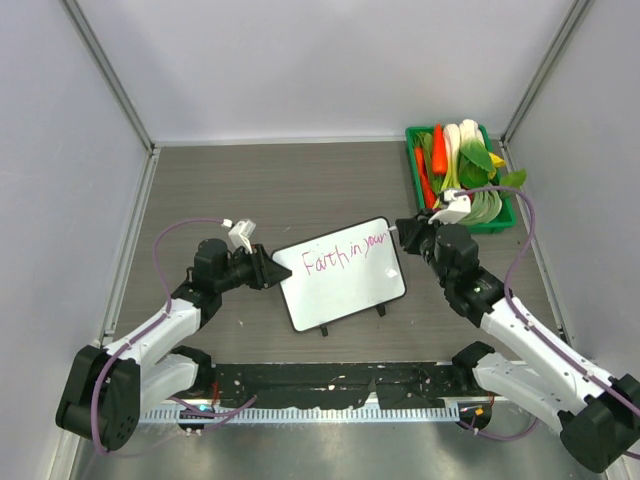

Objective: Write a sentence on the whiteboard

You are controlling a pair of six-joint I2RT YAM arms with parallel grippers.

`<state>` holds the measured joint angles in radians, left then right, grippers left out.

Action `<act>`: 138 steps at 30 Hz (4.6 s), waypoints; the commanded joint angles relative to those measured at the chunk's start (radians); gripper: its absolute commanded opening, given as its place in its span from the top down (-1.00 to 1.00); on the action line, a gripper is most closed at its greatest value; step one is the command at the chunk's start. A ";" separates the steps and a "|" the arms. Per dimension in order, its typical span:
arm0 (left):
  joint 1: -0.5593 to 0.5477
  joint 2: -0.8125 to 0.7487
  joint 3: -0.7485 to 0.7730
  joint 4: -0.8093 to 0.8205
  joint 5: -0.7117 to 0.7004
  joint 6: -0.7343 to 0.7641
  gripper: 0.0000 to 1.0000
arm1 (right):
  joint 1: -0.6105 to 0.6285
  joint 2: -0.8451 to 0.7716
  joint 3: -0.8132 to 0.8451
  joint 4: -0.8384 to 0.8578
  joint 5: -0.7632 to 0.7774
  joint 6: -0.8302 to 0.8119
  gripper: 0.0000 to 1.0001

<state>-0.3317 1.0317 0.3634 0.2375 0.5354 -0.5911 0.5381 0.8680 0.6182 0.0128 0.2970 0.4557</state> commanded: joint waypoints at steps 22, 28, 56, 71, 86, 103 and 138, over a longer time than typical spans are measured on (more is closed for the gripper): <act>0.006 0.011 -0.017 -0.009 -0.055 0.071 1.00 | -0.004 -0.147 -0.078 -0.054 -0.113 -0.038 0.97; 0.008 0.005 -0.020 -0.007 -0.054 0.073 1.00 | -0.004 -0.150 -0.064 -0.094 -0.110 -0.049 0.97; 0.006 -0.004 -0.024 -0.004 -0.061 0.070 1.00 | -0.003 -0.093 -0.074 -0.048 -0.159 -0.037 0.97; 0.006 0.002 -0.021 -0.004 -0.057 0.071 1.00 | 0.023 -0.064 -0.026 -0.028 -0.188 -0.052 0.97; 0.006 0.005 -0.021 -0.003 -0.054 0.071 1.00 | 0.393 0.095 0.028 0.185 0.022 -0.074 0.97; 0.006 0.007 -0.021 -0.001 -0.049 0.068 1.00 | 0.620 0.314 0.015 0.401 0.151 -0.066 0.97; 0.008 0.004 -0.021 -0.003 -0.051 0.070 1.00 | 0.638 0.434 -0.012 0.358 0.214 -0.023 0.97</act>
<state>-0.3317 1.0252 0.3561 0.2474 0.5377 -0.5903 1.1713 1.2774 0.5926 0.3450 0.4767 0.4252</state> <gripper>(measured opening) 0.307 0.200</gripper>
